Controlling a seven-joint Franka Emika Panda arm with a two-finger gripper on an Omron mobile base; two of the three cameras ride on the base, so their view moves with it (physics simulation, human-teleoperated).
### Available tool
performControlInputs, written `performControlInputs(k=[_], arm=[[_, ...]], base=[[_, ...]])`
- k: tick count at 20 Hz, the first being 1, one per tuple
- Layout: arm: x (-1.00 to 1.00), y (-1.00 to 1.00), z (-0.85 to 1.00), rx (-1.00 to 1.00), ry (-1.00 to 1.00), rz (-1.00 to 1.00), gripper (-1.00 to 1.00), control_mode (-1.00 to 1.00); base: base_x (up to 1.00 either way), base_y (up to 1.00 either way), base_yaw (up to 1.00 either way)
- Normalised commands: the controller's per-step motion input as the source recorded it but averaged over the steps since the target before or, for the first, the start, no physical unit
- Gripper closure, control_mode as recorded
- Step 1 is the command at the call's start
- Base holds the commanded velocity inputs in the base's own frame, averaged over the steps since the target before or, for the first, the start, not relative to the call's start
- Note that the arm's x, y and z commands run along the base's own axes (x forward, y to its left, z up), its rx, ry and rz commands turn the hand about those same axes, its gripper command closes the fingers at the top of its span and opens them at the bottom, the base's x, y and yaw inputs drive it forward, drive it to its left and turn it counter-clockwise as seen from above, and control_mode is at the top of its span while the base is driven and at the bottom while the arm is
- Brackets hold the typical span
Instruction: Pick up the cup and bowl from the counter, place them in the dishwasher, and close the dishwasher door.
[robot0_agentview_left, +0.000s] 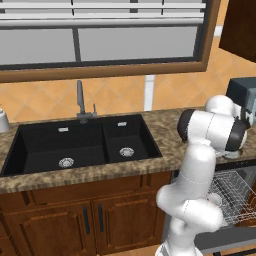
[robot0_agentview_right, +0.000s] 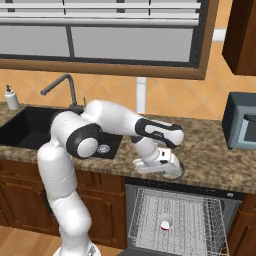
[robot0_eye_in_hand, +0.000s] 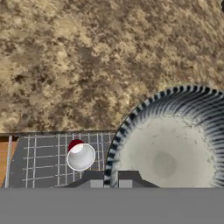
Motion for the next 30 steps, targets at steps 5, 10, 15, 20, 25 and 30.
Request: performControlInputs(k=[5,10,15,20,25,30], arm=[[-0.8,-0.44,0.13,0.19,-0.01,0.11,1.0,-1.0],[-0.74,-0.84,-0.01,0.29,-0.03,0.26,1.0,-1.0],[-0.13,-0.98,-0.07,0.28,0.0,0.29,1.0,-1.0],[0.04,-1.0,0.01,0.13,0.0,0.17,1.0,-1.0],[0.17,-0.48,-0.12,0.07,0.1,0.07,1.0,-1.0],[0.13,-0.4,-0.62,0.08,0.23,0.0,1.0,-1.0]], base=[[0.0,0.0,0.0],[0.0,0.0,0.0],[0.0,0.0,0.0],[0.0,0.0,0.0],[0.0,0.0,0.0],[0.0,0.0,0.0]])
